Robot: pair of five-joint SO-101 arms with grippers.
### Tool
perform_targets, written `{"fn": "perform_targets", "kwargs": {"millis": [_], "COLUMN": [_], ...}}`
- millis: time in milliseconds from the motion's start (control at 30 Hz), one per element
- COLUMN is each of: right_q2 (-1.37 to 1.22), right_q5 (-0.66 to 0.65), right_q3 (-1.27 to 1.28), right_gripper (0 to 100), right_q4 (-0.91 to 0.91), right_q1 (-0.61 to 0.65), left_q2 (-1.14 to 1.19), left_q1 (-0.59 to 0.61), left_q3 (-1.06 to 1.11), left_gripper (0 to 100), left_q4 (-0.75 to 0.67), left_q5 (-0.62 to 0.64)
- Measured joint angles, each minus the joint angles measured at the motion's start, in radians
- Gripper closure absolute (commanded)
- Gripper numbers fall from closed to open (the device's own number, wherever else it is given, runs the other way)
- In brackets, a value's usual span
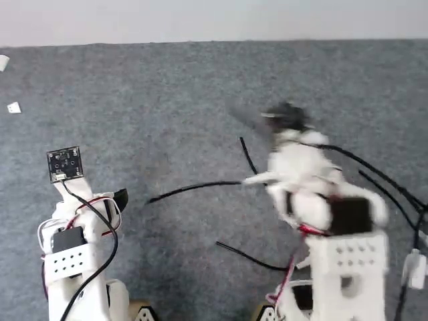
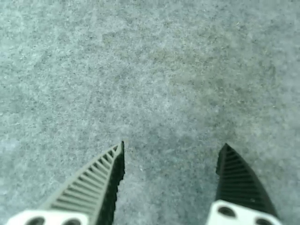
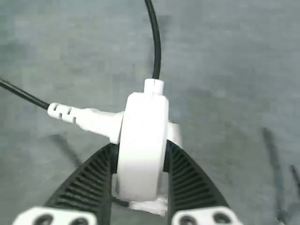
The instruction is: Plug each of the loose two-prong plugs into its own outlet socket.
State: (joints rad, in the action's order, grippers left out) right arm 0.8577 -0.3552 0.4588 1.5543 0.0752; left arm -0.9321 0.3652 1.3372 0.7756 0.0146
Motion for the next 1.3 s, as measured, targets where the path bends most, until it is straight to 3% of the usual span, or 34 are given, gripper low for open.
{"fn": "perform_targets", "kwargs": {"millis": [133, 300, 500, 700, 800, 967, 1067, 1300], "right_q2": [0.094, 0.066, -0.123, -0.434, -0.623, -0.910, -1.011, -1.008], "right_q5": [-0.101, -0.126, -0.130, -0.130, -0.107, -0.091, -0.087, -0.063], "right_q3": [0.173, 0.416, 0.552, 0.545, 0.445, 0.149, -0.015, -0.089], "right_gripper": [99.0, 99.0, 99.0, 98.8, 97.7, 83.9, 80.8, 73.3], "right_q4": [-0.153, -0.526, -0.905, -1.229, -1.274, -1.129, -0.987, -0.830], "right_q1": [-0.370, -0.822, -1.123, -1.286, -1.347, -1.372, -1.358, -1.304], "left_q2": [0.000, 0.000, 0.000, 0.000, 0.000, 0.000, 0.000, 0.000], "left_q1": [0.000, 0.000, 0.000, 0.000, 0.000, -0.002, -0.031, -0.086], "left_q3": [0.000, 0.000, 0.000, 0.000, 0.000, 0.000, 0.000, 0.000], "left_gripper": [70, 70, 70, 70, 70, 70, 70, 70], "left_q4": [0.000, 0.000, 0.000, 0.000, 0.000, 0.000, 0.000, 0.000], "left_q5": [0.000, 0.000, 0.000, 0.000, 0.000, 0.000, 0.000, 0.002]}}
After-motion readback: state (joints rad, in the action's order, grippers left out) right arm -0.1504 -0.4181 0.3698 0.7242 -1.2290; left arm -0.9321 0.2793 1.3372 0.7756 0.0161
